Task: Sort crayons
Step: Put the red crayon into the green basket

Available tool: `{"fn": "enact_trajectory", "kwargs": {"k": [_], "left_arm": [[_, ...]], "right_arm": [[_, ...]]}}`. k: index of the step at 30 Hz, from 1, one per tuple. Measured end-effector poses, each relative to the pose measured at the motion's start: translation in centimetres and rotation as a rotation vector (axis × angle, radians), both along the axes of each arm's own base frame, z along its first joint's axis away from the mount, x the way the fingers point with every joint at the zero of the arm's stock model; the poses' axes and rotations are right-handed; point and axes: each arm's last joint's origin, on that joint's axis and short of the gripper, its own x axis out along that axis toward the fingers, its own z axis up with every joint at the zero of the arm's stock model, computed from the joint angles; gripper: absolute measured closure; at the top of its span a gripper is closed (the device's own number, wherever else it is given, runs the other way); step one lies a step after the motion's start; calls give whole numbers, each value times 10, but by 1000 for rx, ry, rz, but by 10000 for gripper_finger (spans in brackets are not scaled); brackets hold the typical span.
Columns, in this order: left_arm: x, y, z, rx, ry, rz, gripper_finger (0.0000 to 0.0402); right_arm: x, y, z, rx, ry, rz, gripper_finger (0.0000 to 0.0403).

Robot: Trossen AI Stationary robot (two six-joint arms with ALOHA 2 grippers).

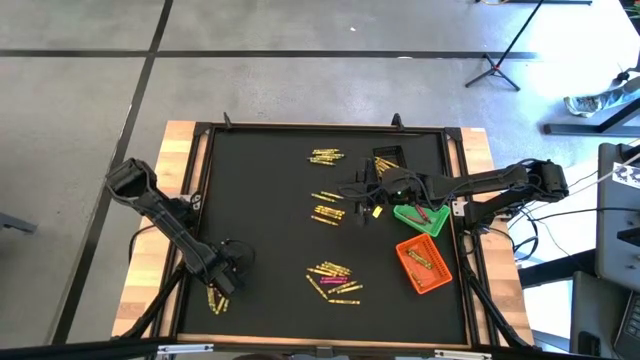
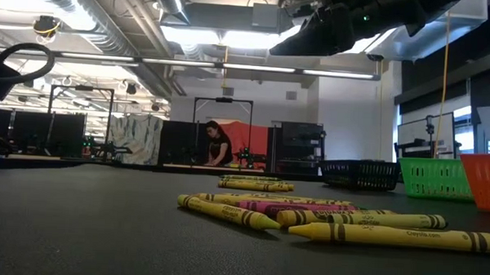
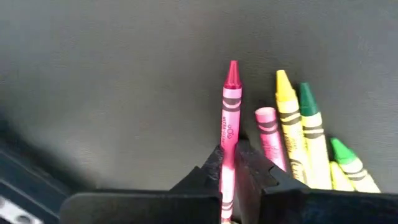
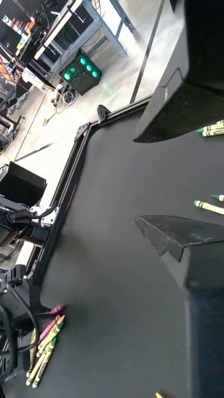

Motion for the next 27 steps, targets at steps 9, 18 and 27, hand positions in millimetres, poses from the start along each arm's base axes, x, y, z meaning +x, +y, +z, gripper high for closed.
{"fn": "enact_trajectory", "kwargs": {"k": [9, 18, 27], "left_arm": [[20, -5, 64, 161, -124, -186, 398], [59, 2, 124, 248, -433, -387, 398], [103, 16, 116, 359, -682, -660, 398]], "right_arm": [[0, 0, 0, 59, -9, -6, 205], [-1, 2, -2, 116, 17, 38, 124], [0, 33, -6, 202, 43, 200, 100]]}}
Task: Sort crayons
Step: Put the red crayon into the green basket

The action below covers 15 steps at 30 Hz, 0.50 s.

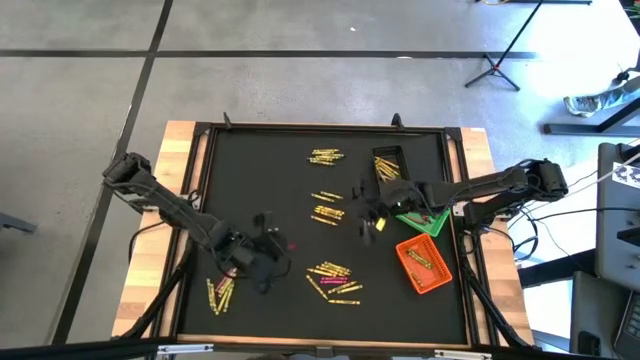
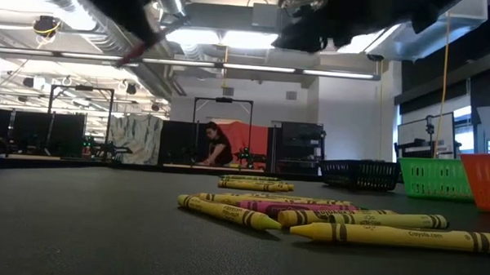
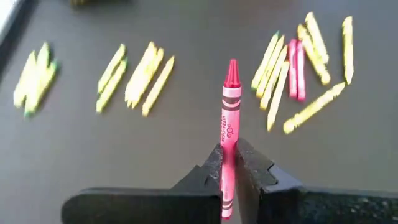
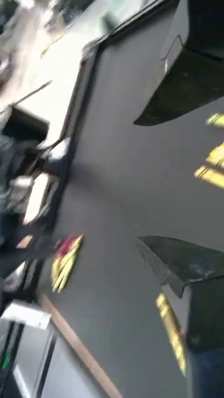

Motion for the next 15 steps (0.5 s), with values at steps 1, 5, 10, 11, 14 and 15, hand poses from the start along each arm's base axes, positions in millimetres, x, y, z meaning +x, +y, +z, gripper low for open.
{"fn": "enact_trajectory", "kwargs": {"k": [1, 5, 10, 11, 14, 15], "left_arm": [[3, 0, -2, 17, -32, -28, 398], [15, 1, -13, 111, -191, -116, 398], [23, 6, -22, 201, -410, -205, 398], [24, 8, -25, 213, -442, -214, 398], [25, 13, -29, 246, -504, -258, 398], [27, 15, -30, 247, -520, -267, 398]], "right_arm": [[1, 7, 1, 1, -14, 23, 100], [2, 32, -2, 7, -44, 92, 100], [8, 55, -9, 23, -93, 138, 100], [10, 59, -10, 24, -112, 136, 100], [16, 68, -13, 35, -181, 142, 100], [19, 69, -15, 39, -203, 145, 100]]}}
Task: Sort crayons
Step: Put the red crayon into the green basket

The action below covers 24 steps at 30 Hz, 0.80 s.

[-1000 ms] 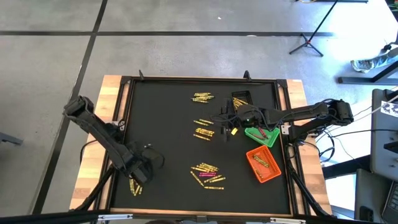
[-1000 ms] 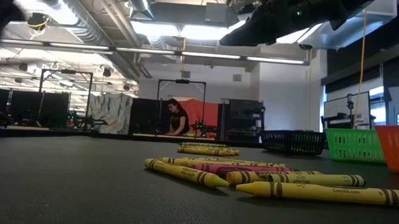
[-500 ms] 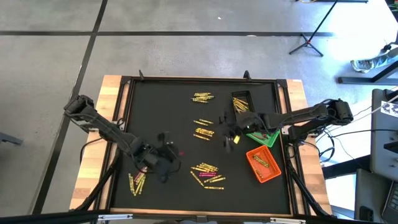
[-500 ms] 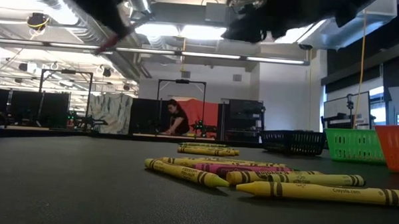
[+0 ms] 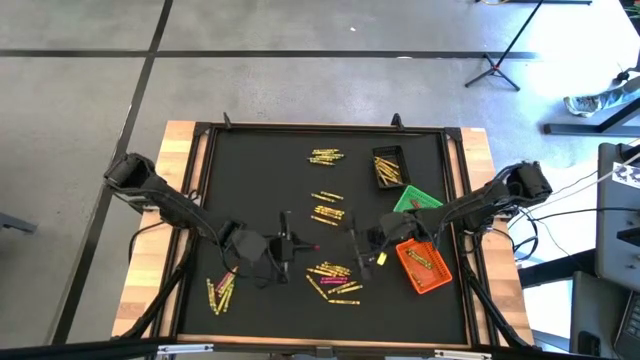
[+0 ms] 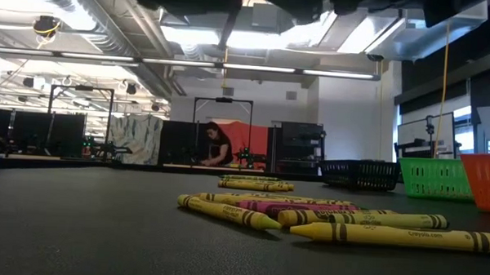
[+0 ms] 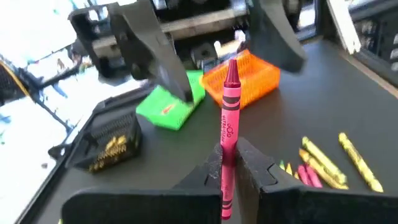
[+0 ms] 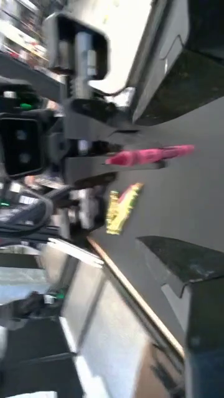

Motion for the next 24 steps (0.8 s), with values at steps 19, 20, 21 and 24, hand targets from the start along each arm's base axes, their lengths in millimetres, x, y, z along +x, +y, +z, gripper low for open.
{"fn": "enact_trajectory", "kwargs": {"k": [19, 20, 21, 24], "left_arm": [[11, 22, 6, 105, -76, -49, 398], [11, 22, 7, 108, -76, -52, 398], [11, 22, 7, 107, -77, -54, 398], [11, 20, 7, 102, -81, -56, 396]], "right_arm": [[14, 0, -8, -18, -141, -94, 258], [14, 0, -8, -20, -138, -98, 271], [14, 0, -9, -20, -135, -100, 284], [14, 0, -9, -23, -128, -104, 328]]}}
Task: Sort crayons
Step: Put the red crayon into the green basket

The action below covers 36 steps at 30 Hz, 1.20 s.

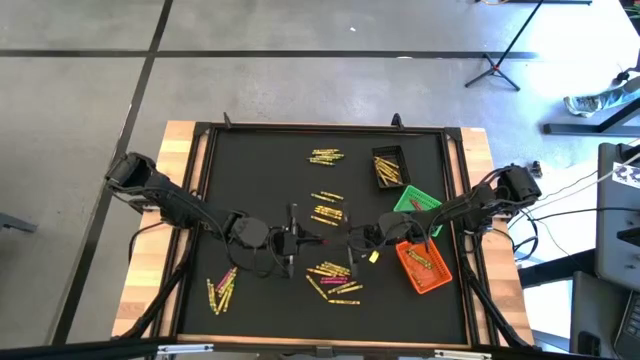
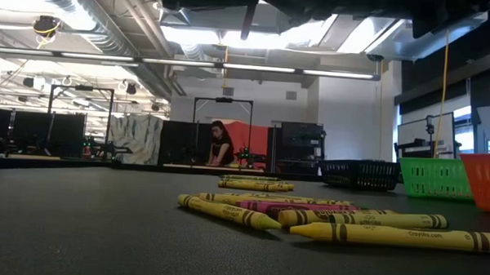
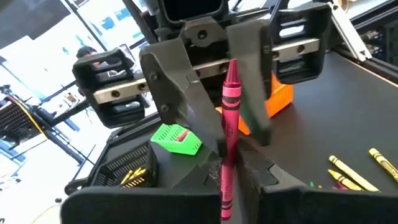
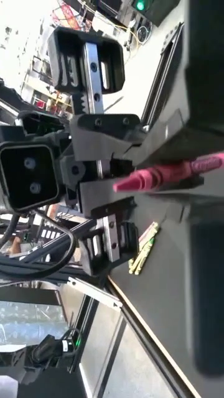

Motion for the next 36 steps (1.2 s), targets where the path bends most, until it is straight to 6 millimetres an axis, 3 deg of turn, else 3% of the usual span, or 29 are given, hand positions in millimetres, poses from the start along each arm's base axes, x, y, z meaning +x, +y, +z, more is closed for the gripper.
{"fn": "enact_trajectory", "kwargs": {"k": [5, 12, 19, 24, 30, 36], "left_arm": [[-2, -5, -1, -13, 3, -15, 373], [-6, -14, -3, -71, 26, -25, 303], [-10, -23, -6, -94, 51, -27, 273], [-11, -24, -6, -91, 57, -30, 272], [-11, -23, -6, -120, 58, -23, 272], [-11, -23, -7, -121, 58, -22, 272]], "right_arm": [[0, 0, -1, -4, 13, 1, 389], [-10, 7, 6, -1, 69, -10, 374], [-61, 18, 38, 2, 303, -146, 389], [-99, 19, 59, 125, 504, -247, 376], [-129, 19, 61, 245, 706, -322, 389], [-148, 20, 49, 266, 865, -429, 379]]}}
